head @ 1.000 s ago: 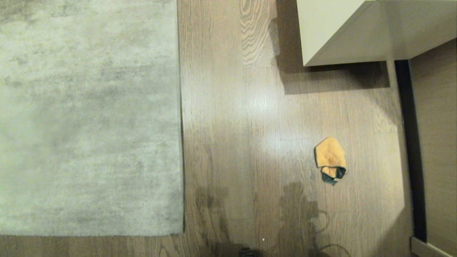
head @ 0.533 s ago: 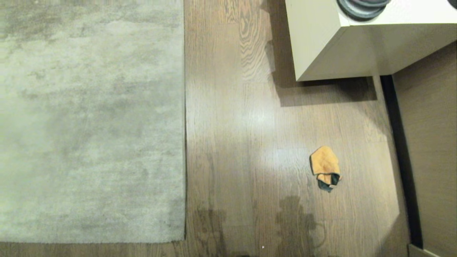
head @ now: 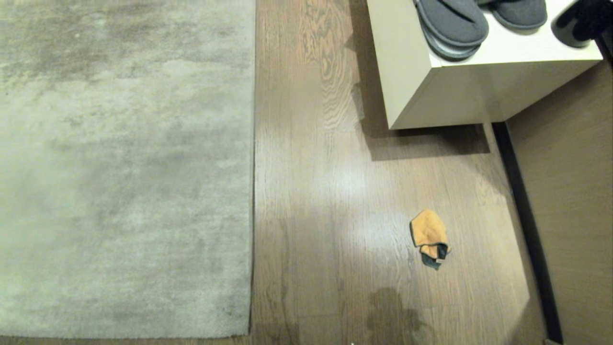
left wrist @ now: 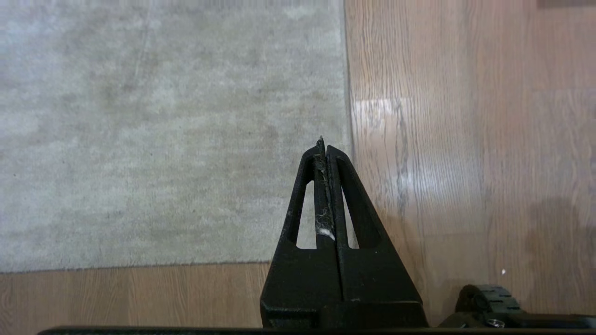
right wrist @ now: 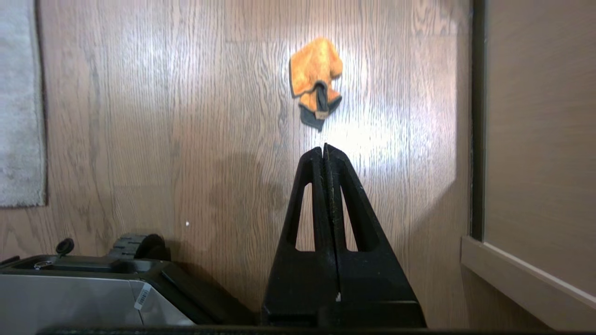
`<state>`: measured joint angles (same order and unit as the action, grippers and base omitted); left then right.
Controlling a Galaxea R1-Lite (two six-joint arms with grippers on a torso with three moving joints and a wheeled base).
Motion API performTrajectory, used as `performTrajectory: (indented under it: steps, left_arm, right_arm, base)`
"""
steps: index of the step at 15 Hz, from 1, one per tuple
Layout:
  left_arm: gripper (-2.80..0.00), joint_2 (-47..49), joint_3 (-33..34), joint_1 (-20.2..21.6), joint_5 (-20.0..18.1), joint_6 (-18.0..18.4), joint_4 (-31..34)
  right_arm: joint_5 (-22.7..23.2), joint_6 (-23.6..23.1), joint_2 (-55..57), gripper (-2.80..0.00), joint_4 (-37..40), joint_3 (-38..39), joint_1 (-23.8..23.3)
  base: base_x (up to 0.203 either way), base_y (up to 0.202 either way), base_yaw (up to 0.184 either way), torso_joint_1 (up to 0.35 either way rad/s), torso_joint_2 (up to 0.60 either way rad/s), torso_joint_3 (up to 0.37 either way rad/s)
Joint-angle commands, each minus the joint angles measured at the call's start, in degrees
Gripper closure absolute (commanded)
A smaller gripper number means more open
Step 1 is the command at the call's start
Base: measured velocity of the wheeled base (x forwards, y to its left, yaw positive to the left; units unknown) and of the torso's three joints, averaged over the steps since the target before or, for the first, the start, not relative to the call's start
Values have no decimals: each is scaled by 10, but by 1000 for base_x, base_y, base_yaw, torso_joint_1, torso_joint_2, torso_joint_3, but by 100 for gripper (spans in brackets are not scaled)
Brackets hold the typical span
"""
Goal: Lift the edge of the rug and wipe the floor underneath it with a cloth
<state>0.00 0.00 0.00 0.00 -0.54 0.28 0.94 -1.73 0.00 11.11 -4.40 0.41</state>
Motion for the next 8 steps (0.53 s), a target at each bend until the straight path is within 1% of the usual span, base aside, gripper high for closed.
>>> performTrajectory:
  steps: [1,8]
  left_arm:
    - [0,1,0,0,0,-1,0]
    - [0,1,0,0,0,1,0]
  right_arm:
    - [0,0,1,0,1,0,0]
    - [0,0,1,0,1,0,0]
  base:
    - [0,0,0,5,0,203]
    - [0,0,0,3,3,204]
